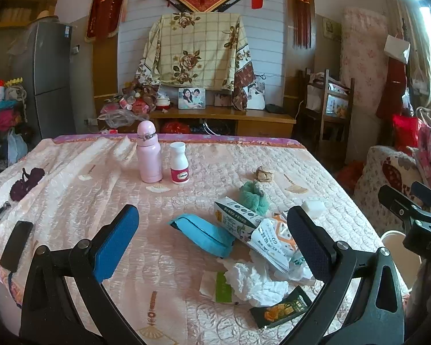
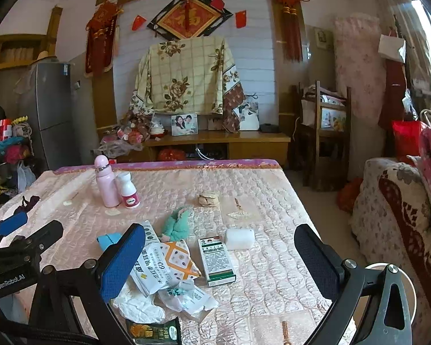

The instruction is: Collect trash

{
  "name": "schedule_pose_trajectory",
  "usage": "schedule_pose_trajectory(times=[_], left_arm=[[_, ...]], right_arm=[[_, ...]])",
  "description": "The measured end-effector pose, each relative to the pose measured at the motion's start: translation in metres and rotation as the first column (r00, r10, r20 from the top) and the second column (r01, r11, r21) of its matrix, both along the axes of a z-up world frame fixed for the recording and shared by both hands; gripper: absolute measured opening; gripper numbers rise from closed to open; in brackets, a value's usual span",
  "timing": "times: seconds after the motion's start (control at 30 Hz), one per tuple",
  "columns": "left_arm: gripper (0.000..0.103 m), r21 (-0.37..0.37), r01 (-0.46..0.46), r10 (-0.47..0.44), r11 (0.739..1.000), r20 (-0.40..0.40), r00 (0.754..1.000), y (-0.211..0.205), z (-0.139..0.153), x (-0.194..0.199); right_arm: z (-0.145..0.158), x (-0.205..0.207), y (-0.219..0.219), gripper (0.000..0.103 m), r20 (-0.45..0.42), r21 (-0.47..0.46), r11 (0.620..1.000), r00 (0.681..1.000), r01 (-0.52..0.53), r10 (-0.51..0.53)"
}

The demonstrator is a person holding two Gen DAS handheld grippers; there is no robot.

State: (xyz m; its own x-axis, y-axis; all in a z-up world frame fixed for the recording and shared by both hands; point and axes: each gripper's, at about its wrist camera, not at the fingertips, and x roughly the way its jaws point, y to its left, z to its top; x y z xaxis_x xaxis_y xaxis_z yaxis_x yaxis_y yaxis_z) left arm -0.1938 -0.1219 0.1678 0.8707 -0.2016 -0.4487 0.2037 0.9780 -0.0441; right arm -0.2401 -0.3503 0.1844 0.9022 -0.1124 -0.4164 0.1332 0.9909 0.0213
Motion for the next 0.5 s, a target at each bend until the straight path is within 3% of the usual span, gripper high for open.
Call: schedule_pose_trajectory(times=[0.5], left_arm=[[0.102,-0.009,-0.006,0.006,1.0,-0.006,1.0,-0.0003,-0.0021,0.0008]], right_arm=[[0.0006,0.0021,-0.0061,0.103,-0.012,0.011,1.0,1.0,0.003,-0.003]])
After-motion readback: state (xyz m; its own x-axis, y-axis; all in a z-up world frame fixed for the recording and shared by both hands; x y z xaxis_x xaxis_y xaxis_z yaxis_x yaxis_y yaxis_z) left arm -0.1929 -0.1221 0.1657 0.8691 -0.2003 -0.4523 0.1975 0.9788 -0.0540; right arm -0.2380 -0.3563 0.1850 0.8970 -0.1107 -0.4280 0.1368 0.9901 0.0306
